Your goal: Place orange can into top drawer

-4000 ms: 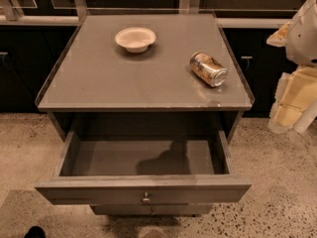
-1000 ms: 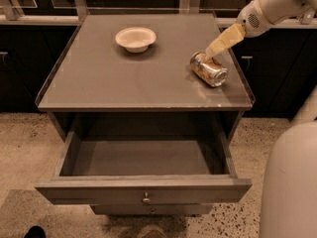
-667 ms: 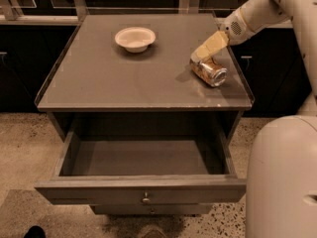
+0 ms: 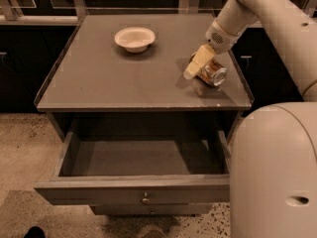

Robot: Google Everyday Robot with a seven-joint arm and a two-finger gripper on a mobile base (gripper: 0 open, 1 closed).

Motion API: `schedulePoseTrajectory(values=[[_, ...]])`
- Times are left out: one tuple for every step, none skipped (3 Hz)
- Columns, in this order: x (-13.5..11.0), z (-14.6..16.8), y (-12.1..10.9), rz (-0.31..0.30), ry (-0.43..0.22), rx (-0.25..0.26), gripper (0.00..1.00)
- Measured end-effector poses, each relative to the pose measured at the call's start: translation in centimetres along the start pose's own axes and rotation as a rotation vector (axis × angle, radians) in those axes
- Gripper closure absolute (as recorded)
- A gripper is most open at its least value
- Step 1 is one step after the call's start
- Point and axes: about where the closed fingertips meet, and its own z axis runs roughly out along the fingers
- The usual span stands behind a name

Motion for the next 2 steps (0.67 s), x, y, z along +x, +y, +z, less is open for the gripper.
schedulePoseTrajectory(values=[[2.14, 2.02, -0.07, 0.006, 0.076, 0.007, 0.16], [1.96, 2.15, 0.03, 0.006, 0.070, 0.001, 0.39]])
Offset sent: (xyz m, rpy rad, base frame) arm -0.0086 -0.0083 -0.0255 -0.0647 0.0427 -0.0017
